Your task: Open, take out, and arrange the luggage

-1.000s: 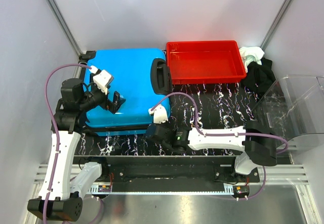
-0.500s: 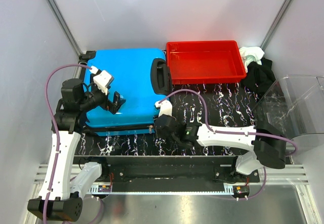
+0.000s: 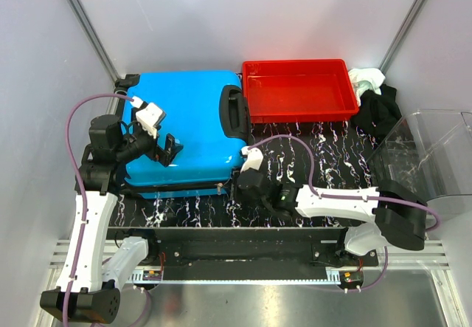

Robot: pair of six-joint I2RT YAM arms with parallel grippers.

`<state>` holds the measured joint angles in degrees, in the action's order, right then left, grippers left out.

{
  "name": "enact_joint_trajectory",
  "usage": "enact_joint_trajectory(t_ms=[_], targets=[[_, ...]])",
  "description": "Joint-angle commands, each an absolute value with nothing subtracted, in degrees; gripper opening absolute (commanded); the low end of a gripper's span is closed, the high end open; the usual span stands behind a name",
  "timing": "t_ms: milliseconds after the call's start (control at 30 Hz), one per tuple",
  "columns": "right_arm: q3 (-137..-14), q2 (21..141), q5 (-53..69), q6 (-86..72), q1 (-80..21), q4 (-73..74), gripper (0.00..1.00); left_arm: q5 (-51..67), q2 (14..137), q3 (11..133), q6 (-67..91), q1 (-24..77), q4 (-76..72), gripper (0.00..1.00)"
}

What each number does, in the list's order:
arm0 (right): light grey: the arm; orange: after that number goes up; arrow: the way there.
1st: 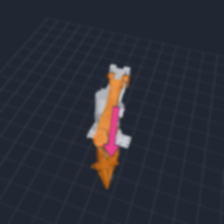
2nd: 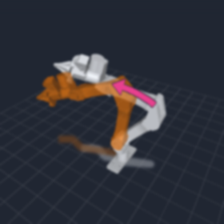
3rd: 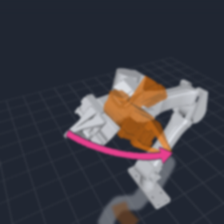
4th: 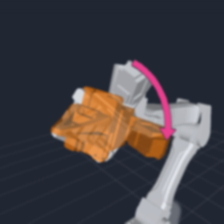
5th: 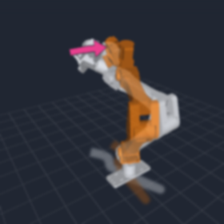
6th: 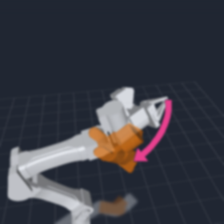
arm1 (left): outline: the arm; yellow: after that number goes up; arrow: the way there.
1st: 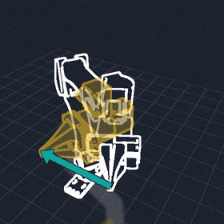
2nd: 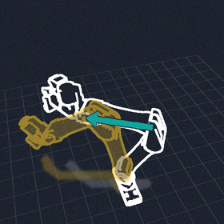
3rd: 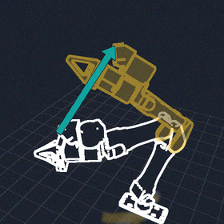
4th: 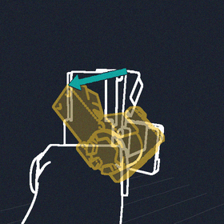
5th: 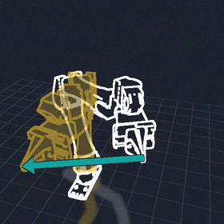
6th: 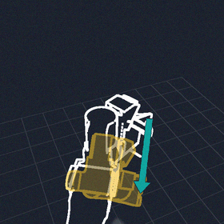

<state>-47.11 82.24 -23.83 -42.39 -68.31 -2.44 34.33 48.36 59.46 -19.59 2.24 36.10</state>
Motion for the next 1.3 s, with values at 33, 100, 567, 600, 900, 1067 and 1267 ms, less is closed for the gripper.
enact_joint_trajectory(t_ms=[33, 100, 567, 600, 900, 1067, 1267], targets=[[-44.9, 81.7, -26.1, -44.0, -65.2, -7.9, 0.35, 36.0, 47.5, 59.9, -19.4, 2.4, 33.6, 0.98], [-45.1, 82.4, -26.0, -43.9, -65.1, -7.8, 0.35, 35.9, 47.5, 60.0, -19.4, 2.5, 33.6, 0.98], [-42.4, 82.7, -27.9, -48.7, -65.2, -5.9, 0.43, 35.9, 48.1, 60.7, -19.2, 2.4, 33.6, 0.98], [-42.5, 82.7, -28.3, -48.8, -65.2, -5.8, 0.42, 35.9, 48.1, 60.8, -19.2, 2.4, 33.7, 0.98], [-46.5, 83.1, -29.4, -40.8, -65.4, -4.8, 0.40, 35.7, 48.3, 60.8, -19.6, 2.5, 33.6, 0.98], [-51.1, 84.6, -32.8, -35.9, -66.6, 2.4, 0.42, 35.4, 48.2, 60.8, -19.8, 2.5, 33.6, 0.98], [-53.8, 86.3, -35.0, -31.6, -69.2, 1.9, 0.45, 35.9, 48.4, 60.8, -19.7, 2.5, 33.5, 0.98]])
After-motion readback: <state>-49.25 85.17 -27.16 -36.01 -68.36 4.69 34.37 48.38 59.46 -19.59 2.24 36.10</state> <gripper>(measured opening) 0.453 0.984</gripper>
